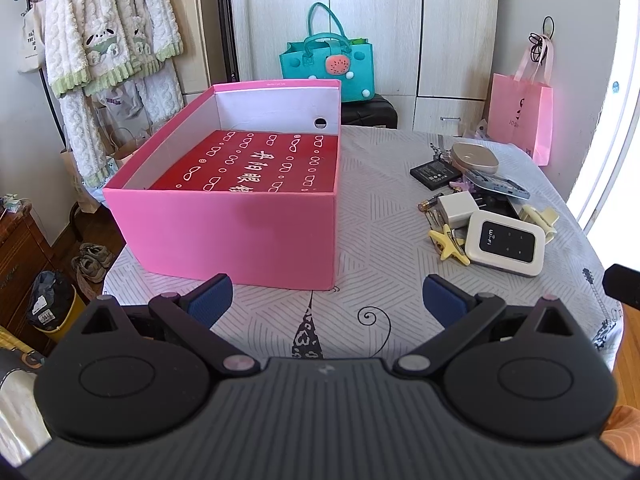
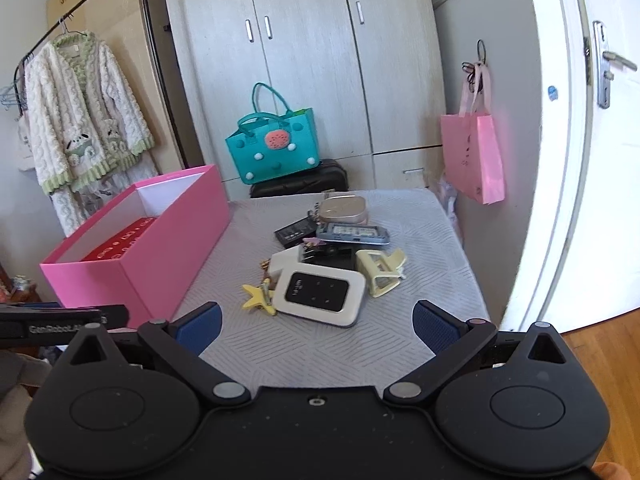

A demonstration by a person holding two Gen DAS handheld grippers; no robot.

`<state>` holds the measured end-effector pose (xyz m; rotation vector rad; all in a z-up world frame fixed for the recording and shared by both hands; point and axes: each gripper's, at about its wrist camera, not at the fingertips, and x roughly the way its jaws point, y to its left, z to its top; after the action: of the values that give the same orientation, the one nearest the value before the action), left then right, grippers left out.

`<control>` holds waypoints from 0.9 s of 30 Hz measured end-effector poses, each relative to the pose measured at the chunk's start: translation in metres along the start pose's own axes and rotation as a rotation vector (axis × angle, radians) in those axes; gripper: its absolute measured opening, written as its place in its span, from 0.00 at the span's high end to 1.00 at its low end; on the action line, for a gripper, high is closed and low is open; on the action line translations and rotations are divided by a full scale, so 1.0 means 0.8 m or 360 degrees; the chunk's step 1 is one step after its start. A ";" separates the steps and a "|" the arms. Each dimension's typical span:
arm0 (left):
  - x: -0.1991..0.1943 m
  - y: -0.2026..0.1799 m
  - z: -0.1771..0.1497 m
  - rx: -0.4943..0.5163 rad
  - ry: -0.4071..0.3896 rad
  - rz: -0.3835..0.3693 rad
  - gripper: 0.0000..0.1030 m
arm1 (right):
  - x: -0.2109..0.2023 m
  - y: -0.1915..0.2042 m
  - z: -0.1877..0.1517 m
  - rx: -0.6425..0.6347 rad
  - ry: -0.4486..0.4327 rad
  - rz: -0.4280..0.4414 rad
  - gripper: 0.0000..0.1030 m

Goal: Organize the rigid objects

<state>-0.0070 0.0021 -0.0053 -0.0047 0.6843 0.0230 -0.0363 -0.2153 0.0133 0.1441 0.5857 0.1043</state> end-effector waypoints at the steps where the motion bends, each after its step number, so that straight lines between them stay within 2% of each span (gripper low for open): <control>1: 0.000 0.000 0.000 0.0002 0.0003 -0.0002 0.00 | 0.000 0.001 0.000 0.0000 0.0003 0.0007 0.00; 20: 0.013 -0.001 0.006 0.0024 0.0052 -0.0013 0.00 | 0.010 0.007 0.004 -0.0071 -0.0023 -0.0022 0.00; 25: 0.010 0.003 0.014 0.0107 0.0085 -0.0136 0.00 | 0.008 0.006 0.002 -0.0167 -0.0221 0.0070 0.00; 27: 0.010 0.008 0.021 0.0138 0.0106 -0.0204 0.00 | 0.017 0.003 0.007 -0.0203 -0.0253 0.0053 0.00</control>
<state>0.0095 0.0086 0.0026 0.0340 0.7502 -0.1307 -0.0219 -0.2121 0.0112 0.0381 0.4170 0.1609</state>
